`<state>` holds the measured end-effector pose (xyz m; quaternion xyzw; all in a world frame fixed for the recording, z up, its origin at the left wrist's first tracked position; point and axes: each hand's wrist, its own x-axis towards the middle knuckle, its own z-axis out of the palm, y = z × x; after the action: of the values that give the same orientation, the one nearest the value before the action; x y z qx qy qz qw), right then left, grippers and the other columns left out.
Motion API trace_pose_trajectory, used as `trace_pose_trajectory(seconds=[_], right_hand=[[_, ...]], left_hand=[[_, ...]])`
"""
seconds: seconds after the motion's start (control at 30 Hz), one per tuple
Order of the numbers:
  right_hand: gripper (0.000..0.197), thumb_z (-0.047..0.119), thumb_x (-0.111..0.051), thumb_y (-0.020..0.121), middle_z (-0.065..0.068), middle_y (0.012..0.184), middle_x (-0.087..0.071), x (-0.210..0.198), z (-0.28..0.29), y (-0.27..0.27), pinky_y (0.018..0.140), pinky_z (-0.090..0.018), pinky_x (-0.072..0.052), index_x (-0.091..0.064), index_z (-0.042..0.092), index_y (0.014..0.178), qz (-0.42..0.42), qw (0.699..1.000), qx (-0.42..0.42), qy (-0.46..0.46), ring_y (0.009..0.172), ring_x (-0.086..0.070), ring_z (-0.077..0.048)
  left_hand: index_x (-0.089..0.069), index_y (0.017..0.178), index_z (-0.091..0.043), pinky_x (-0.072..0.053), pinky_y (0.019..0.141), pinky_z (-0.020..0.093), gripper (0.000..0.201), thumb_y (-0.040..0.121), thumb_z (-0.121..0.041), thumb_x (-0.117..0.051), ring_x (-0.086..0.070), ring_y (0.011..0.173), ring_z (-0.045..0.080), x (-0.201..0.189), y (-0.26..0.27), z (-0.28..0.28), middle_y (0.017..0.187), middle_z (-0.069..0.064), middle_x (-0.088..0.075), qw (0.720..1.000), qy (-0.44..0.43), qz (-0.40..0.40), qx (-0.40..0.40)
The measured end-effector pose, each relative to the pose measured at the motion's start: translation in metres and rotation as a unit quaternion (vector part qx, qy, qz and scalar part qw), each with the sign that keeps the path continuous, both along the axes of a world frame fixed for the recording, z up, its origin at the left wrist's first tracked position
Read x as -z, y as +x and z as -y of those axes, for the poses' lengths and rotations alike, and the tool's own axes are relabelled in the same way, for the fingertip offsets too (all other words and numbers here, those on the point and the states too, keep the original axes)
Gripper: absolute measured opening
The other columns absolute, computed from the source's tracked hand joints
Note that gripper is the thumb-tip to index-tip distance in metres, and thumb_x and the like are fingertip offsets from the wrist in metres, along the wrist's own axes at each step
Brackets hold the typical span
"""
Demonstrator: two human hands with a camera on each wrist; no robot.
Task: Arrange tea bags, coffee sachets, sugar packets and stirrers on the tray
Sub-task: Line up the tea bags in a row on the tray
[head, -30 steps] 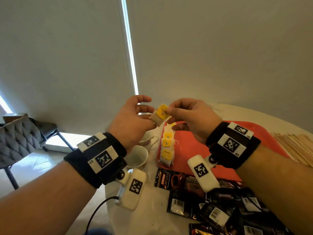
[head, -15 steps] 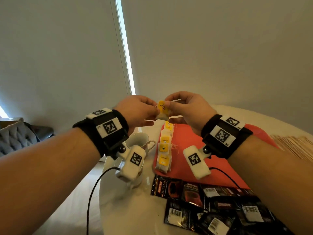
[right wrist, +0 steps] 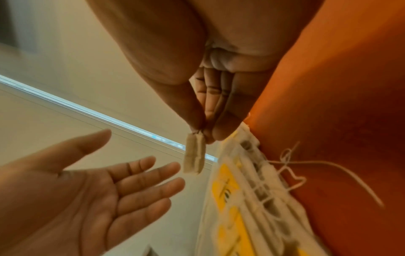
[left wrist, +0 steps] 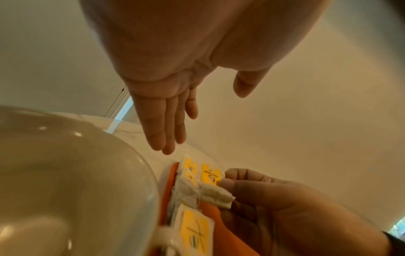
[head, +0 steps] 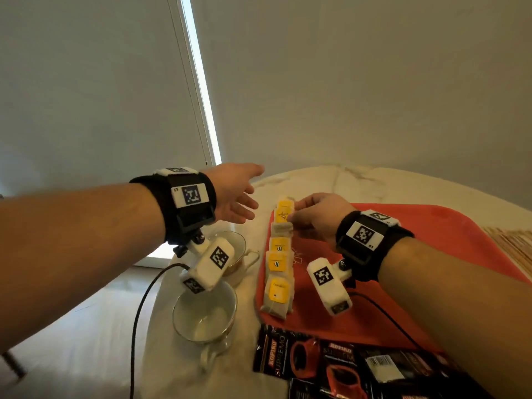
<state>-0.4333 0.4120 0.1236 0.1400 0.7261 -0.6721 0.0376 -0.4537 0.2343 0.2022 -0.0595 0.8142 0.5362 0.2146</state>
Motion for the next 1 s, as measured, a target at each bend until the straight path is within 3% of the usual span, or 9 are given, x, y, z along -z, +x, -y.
trace_pose_trajectory(seconds=[0.1,0.2,0.33,0.43,0.5,0.57,0.63,0.8,1.0], right_hand=[[0.023,-0.007,-0.079,0.080,-0.023,0.101,-0.074,0.005,0.003,-0.007,0.080,-0.050,-0.063,-0.064,0.006,0.091,0.013,1.000,0.003,0.015,0.089,-0.076,-0.035],[0.021,-0.002,-0.081,0.080,-0.021,0.100,-0.075,0.009,0.002,-0.012,0.082,-0.051,-0.063,-0.065,0.007,0.090,0.028,0.999,0.001,0.035,0.090,-0.076,-0.034],[0.021,0.016,-0.087,0.079,-0.009,0.091,-0.078,0.011,-0.001,-0.011,0.083,-0.042,-0.063,-0.072,0.010,0.091,0.049,0.989,-0.010,0.141,0.087,-0.076,-0.024],[0.021,0.023,-0.084,0.082,-0.005,0.089,-0.078,0.010,-0.001,-0.005,0.065,-0.028,-0.058,-0.072,0.012,0.095,0.048,0.987,-0.017,0.156,0.080,-0.075,-0.018],[0.018,0.023,-0.080,0.087,-0.008,0.092,-0.078,0.010,-0.003,-0.003,0.065,-0.029,-0.059,-0.073,0.009,0.097,0.049,0.991,-0.009,0.121,0.079,-0.076,-0.019],[0.017,0.018,-0.074,0.093,-0.014,0.098,-0.077,0.010,-0.004,0.000,0.080,-0.043,-0.063,-0.072,0.004,0.101,0.046,0.998,0.018,0.036,0.087,-0.077,-0.027],[0.017,0.018,-0.067,0.097,-0.016,0.106,-0.074,0.011,-0.006,0.006,0.087,-0.044,-0.061,-0.069,0.003,0.104,0.046,0.998,0.041,-0.021,0.097,-0.074,-0.030],[0.027,0.029,-0.059,0.102,-0.015,0.110,-0.074,0.014,0.001,0.021,0.087,-0.039,-0.059,-0.067,0.005,0.111,0.063,0.992,0.030,-0.107,0.098,-0.073,-0.028],[0.028,0.031,-0.056,0.103,-0.013,0.106,-0.075,0.005,0.010,0.025,0.074,-0.036,-0.058,-0.065,0.006,0.113,0.067,0.988,0.046,-0.133,0.086,-0.073,-0.023]], left_hand=[[-0.046,0.149,-0.002,-0.051,0.108,0.053,0.075,0.103,-0.060,-0.050,-0.068,0.116,0.042,-0.001,-0.011,-0.005,0.130,0.026,-0.067,0.999,-0.023,0.014,0.020],[-0.045,0.150,-0.002,-0.051,0.108,0.054,0.077,0.103,-0.063,-0.049,-0.070,0.111,0.043,0.001,-0.017,-0.011,0.124,0.027,-0.070,0.998,-0.046,0.025,0.039],[-0.045,0.150,-0.002,-0.049,0.110,0.054,0.079,0.102,-0.065,-0.047,-0.071,0.110,0.042,0.006,-0.022,-0.019,0.122,0.027,-0.071,0.995,-0.074,0.039,0.060],[-0.046,0.150,-0.002,-0.049,0.110,0.054,0.081,0.102,-0.067,-0.047,-0.072,0.108,0.041,0.012,-0.026,-0.025,0.120,0.027,-0.072,0.992,-0.093,0.045,0.069],[-0.045,0.151,-0.003,-0.049,0.110,0.054,0.082,0.101,-0.068,-0.046,-0.073,0.106,0.041,0.016,-0.028,-0.027,0.120,0.027,-0.072,0.991,-0.099,0.048,0.075],[-0.044,0.151,-0.002,-0.050,0.109,0.053,0.083,0.101,-0.068,-0.046,-0.075,0.103,0.040,0.019,-0.030,-0.029,0.118,0.028,-0.073,0.990,-0.100,0.051,0.080],[-0.043,0.151,-0.002,-0.050,0.109,0.053,0.084,0.101,-0.069,-0.046,-0.076,0.099,0.039,0.021,-0.032,-0.031,0.116,0.028,-0.073,0.990,-0.101,0.048,0.081],[-0.043,0.151,-0.001,-0.051,0.108,0.053,0.084,0.101,-0.069,-0.046,-0.076,0.096,0.038,0.025,-0.035,-0.032,0.113,0.028,-0.073,0.989,-0.117,0.038,0.078],[-0.042,0.151,-0.001,-0.047,0.112,0.053,0.088,0.099,-0.072,-0.044,-0.077,0.098,0.039,0.027,-0.038,-0.033,0.112,0.029,-0.075,0.986,-0.130,0.046,0.093]])
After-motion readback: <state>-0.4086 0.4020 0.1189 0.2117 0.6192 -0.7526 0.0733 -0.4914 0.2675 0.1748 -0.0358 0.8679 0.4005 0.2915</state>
